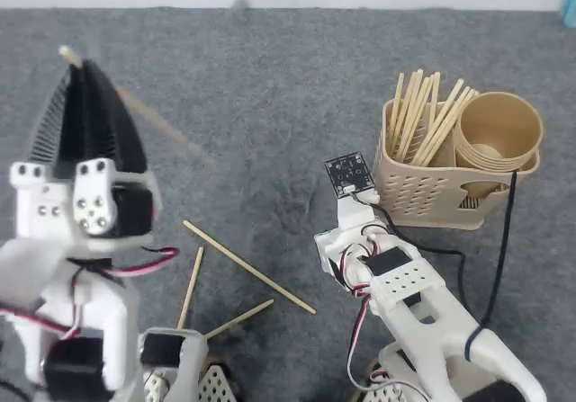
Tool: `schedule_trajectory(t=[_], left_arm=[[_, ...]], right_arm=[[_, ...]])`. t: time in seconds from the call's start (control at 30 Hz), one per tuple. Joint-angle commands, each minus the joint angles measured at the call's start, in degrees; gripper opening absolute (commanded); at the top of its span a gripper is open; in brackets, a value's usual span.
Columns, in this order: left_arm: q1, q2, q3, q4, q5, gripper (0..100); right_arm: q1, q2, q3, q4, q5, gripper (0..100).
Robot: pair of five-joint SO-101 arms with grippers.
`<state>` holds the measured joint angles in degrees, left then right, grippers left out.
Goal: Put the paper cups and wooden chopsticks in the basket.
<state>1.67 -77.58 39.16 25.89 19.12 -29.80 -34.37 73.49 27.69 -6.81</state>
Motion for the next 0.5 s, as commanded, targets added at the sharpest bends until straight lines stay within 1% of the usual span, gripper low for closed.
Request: schedule_trajectory(t=[0.0,0.1,0.17,0.33,0.47], left_arm=[[10.73,0.0,-1.8,-9.23,0.26,1],[17.05,4.22,-2.51,-17.58,0.26,1],[17.76,9.32,-4.88,-20.4,0.26,1],[18.37,23.12,-13.85,-20.66,0.53,1],[23.82,31.12,-18.51,-20.66,0.53,1]], right_arm=[[-0.13,0.31,-3.87,-1.54,0.88,0.8],[-0.22,0.31,-3.87,-1.63,0.97,0.8],[-0.22,0.4,-3.87,-1.63,0.97,0.8],[-0.31,0.4,-3.87,-1.71,1.05,0.8],[-0.22,0.4,-3.96,-1.8,1.05,0.8]])
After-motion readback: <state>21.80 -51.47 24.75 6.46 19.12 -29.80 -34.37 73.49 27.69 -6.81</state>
